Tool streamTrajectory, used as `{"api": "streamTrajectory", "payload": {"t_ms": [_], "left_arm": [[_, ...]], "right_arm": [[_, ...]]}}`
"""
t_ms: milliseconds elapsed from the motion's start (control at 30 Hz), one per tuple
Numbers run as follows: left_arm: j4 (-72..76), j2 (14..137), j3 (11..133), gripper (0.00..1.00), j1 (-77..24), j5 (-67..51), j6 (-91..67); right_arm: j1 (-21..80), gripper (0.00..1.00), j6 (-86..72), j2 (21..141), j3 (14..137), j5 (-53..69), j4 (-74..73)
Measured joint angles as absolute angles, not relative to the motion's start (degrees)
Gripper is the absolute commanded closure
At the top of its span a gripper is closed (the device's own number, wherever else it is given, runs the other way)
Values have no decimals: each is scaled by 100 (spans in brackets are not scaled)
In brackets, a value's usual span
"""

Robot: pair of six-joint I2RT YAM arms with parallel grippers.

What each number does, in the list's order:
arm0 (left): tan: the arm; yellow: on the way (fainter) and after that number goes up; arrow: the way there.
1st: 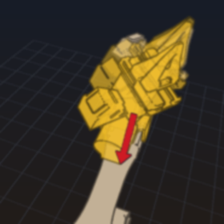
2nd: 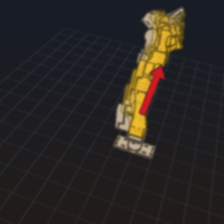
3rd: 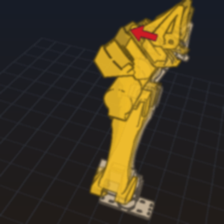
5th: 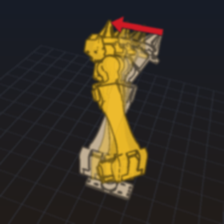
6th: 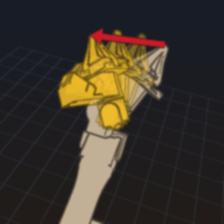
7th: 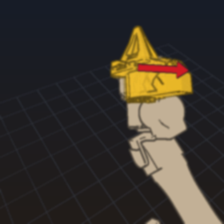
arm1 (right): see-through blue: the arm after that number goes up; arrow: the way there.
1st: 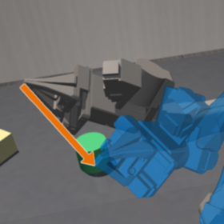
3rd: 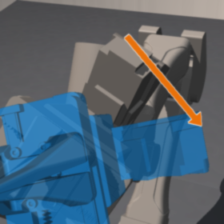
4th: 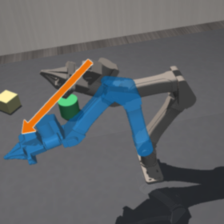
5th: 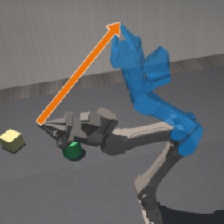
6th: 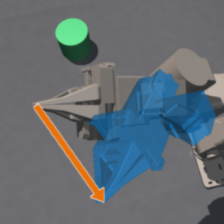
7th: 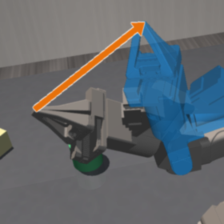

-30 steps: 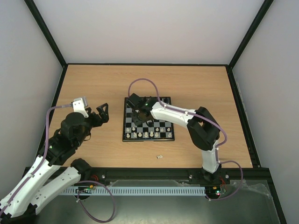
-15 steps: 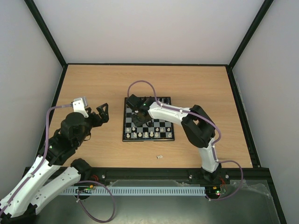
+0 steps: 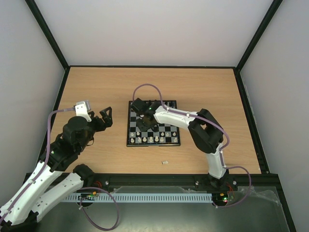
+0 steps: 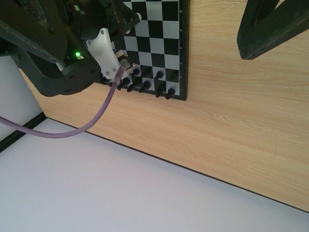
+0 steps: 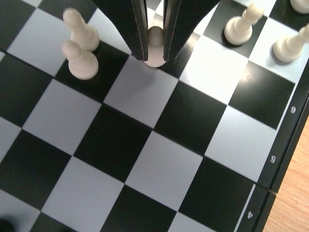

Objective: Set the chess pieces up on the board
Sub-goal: Pick up the chess piece from the chessboard, then place the chess piece on the chessboard.

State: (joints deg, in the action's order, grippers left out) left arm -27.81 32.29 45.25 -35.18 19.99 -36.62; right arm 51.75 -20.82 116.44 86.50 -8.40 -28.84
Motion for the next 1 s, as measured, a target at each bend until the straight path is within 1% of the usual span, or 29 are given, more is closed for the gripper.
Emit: {"api": "streamTrajectory", "payload": {"t_ms": [367, 1000], "left_arm": [[-2779, 3229, 4523, 1, -3518, 1994, -3664], [-2777, 3229, 4493, 1, -3518, 1970, -3671]], "right_arm": [[5404, 92, -2200, 11010, 8053, -794, -2882], [5629, 92, -2296, 11004, 7996, -727, -2860]]}}
